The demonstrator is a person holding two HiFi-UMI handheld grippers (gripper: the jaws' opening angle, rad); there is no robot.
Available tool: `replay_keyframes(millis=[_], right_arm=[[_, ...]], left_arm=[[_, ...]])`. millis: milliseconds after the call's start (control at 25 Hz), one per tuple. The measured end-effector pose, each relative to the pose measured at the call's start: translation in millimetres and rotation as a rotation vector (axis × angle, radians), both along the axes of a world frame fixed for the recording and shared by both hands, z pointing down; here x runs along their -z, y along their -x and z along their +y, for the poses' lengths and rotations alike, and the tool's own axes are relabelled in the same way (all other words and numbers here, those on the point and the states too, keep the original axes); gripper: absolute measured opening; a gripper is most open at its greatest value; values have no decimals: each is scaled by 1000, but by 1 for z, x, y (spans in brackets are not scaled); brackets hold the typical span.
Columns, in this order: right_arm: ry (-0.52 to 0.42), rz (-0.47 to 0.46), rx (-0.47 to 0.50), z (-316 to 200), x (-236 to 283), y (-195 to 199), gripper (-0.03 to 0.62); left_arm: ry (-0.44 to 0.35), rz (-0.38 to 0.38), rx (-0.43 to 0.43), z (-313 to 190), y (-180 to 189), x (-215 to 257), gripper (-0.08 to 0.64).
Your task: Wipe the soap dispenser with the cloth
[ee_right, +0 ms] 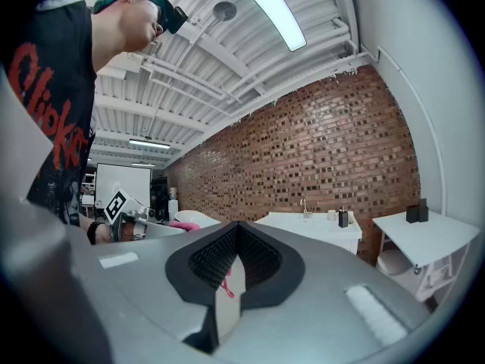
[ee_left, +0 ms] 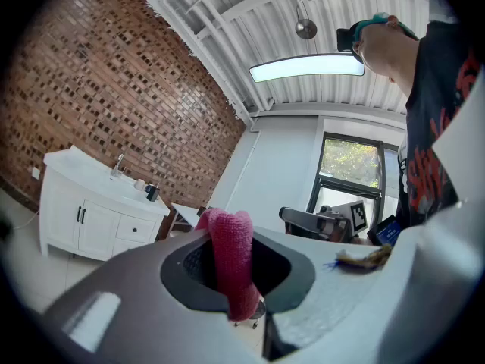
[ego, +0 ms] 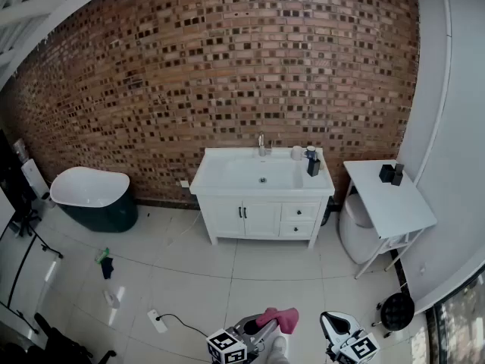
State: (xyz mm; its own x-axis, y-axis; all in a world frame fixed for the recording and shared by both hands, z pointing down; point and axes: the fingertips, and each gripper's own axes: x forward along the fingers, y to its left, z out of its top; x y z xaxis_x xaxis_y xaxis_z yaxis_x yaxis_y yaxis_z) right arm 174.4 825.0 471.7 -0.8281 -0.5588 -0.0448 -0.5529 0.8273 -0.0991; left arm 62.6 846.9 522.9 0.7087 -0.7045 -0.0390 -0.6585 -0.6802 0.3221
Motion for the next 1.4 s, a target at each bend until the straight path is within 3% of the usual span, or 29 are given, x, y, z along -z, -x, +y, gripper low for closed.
replay_keyframes(millis=[120, 240, 480, 560, 800, 1000, 1240, 1400], right_arm=[[6, -60, 0, -52, 11, -22, 2], [5, -111, 40, -94, 21, -33, 3], [30, -152, 116, -147, 19, -27, 0], [72, -163, 102, -168, 13, -27, 0], [202, -114, 17, -254, -12, -7, 0], [173, -28, -6, -334, 3, 51, 0], [16, 10, 25, -421, 56, 134, 0], [95, -10, -23, -460, 39, 150, 0]], left_arm=[[-5, -24, -38, -53, -33, 26, 46], [-59, -39, -69, -102, -55, 47, 46], [-82, -73, -62, -172, -51, 53, 46], [-85, -71, -60, -192, -38, 42, 46], [8, -36, -44, -262, 5, 20, 46], [40, 11, -96, -337, 47, 34, 46], [-52, -10, -121, -441, 125, 68, 46], [-60, 21, -92, -488, 154, 71, 46]])
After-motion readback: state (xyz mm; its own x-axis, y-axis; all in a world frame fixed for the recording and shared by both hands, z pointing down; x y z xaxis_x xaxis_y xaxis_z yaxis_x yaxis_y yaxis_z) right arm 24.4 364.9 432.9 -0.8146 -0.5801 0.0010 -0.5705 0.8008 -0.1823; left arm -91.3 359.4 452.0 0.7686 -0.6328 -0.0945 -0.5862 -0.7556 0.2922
